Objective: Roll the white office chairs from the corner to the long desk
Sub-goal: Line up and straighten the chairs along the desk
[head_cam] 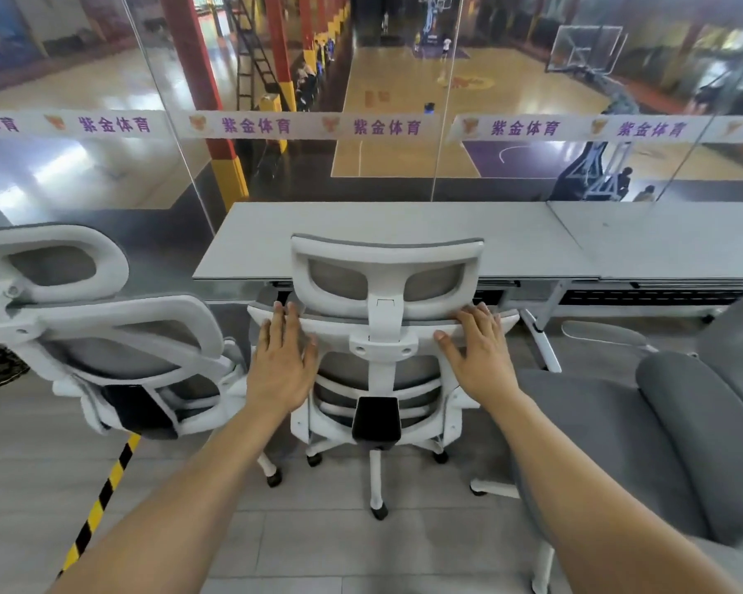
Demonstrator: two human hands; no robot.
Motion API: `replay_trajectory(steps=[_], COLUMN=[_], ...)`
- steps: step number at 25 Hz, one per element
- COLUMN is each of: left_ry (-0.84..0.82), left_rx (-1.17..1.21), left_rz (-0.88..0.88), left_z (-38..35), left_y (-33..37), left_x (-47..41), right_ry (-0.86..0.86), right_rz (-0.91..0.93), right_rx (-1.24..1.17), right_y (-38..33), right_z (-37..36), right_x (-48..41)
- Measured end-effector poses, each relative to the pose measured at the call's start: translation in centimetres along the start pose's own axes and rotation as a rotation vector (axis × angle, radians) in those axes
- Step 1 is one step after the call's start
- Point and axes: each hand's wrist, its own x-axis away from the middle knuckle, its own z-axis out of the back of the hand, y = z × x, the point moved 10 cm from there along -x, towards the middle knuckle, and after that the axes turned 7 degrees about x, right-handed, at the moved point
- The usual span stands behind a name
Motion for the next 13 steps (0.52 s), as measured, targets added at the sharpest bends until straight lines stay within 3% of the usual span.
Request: replay_trajectory(steps=[3, 7, 13], left_ry=[-0.026, 0.007, -0.054], left_rx=[-0.037, -0.166, -0.03], left_rz=[0.035, -0.037, -0.181], left_z=[0.6, 1.2, -0.6], left_y=[0.9, 3.5, 8.6], left_x=[0.9, 3.8, 8.5], right_ry=[-0.027, -0.047, 0.008], right_rz=[-0.106, -0.042, -0.136], right_rx=[0.002, 0.094, 0.069], right_y=[0.3, -0.2, -0.3], right_z=[-0.1, 0.3, 3.5], right_x=[1.2, 2.5, 6.9])
